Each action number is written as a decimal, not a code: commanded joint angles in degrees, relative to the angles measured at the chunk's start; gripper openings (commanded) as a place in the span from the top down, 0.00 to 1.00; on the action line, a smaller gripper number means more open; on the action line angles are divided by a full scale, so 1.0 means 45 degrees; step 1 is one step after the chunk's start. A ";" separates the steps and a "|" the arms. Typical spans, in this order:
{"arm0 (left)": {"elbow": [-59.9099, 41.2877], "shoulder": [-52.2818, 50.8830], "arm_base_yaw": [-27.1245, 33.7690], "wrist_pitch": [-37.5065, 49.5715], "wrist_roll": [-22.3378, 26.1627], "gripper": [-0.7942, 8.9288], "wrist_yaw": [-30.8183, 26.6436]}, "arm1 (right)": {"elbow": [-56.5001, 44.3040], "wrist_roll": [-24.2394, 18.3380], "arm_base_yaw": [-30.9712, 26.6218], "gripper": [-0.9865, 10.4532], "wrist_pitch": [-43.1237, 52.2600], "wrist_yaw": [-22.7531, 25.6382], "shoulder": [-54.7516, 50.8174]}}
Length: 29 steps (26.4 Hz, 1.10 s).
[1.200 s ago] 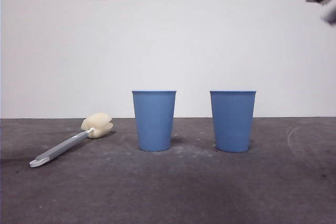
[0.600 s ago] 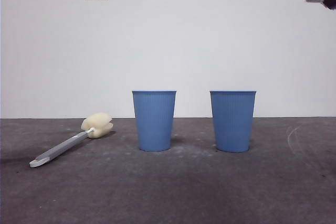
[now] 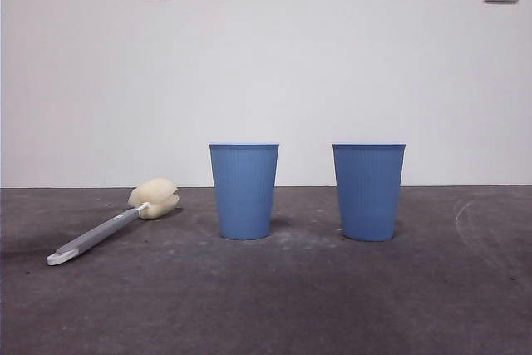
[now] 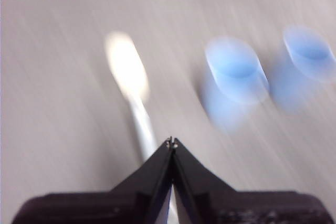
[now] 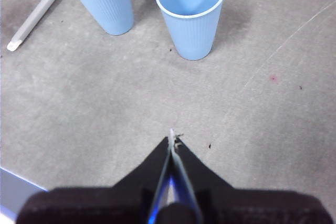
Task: Pick up the cup brush,pick up the cup,insert the brush into the cup,clean the cup,put the cup brush back,put the cup back to the fixed position on the table
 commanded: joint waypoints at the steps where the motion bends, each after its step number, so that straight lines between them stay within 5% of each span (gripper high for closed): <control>1: -0.0112 0.0194 0.0141 0.2501 0.2035 0.92 -0.0884 | 0.0049 -0.0049 0.0019 0.91 0.0034 0.0019 0.0000; 5: -0.0121 0.0015 0.1928 0.4133 0.3633 0.92 -0.0729 | 0.0049 -0.0053 0.0019 0.91 0.0029 0.0019 0.0000; 8: -0.0321 -0.0583 0.3249 0.4376 0.4085 0.92 0.0622 | 0.0049 -0.0053 0.0019 0.91 0.0029 0.0019 0.0005; 13: -0.2089 -0.1987 0.4503 0.6290 0.4488 0.92 0.0787 | 0.0049 -0.0049 0.0019 0.91 0.0029 0.0019 0.0000; 29: -0.9369 -0.6868 0.4896 0.7329 0.3677 0.92 0.0758 | 0.0049 -0.0053 0.0019 0.91 0.0029 0.0019 0.0005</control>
